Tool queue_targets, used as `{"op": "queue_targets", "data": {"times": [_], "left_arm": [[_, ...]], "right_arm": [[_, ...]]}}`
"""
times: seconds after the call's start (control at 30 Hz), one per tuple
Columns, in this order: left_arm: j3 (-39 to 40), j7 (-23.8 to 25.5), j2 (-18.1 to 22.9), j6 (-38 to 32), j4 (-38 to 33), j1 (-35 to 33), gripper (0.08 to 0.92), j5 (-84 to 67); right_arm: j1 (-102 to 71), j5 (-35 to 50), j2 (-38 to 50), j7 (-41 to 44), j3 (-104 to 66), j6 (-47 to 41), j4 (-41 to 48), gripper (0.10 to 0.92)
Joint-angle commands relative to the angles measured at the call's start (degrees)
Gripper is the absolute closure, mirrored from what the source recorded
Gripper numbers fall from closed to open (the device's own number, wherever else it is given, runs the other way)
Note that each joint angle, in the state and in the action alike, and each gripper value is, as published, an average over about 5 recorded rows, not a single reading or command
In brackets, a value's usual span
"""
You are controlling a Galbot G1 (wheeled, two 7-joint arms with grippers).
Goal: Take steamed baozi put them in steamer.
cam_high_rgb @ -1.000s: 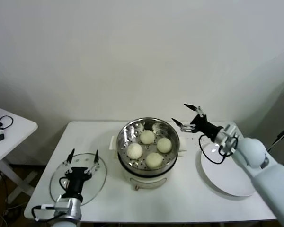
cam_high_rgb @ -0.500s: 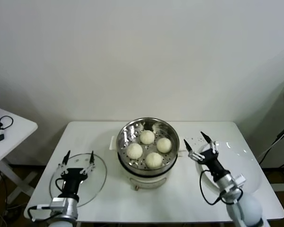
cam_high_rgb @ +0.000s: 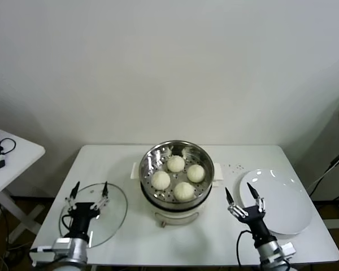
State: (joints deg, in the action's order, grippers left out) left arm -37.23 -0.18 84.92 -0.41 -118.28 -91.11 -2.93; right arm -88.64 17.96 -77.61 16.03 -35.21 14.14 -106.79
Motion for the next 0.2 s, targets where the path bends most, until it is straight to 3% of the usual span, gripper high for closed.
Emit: {"op": "queue_targets", "data": {"times": [0.03, 0.2], "left_arm": [[-1.4, 1.3, 0.7, -0.6, -0.4, -0.4, 0.177, -1.1], [-1.6, 1.2, 1.0, -0.7, -0.7, -0.7, 0.177, -1.2]], "right_arm": [[-3.5, -0.7, -3.6, -0.3, -1.5, 1.4, -0.6, 0.203], [-3.6, -0.6, -3.4, -0.2, -1.2, 1.6, -0.6, 0.203]]}}
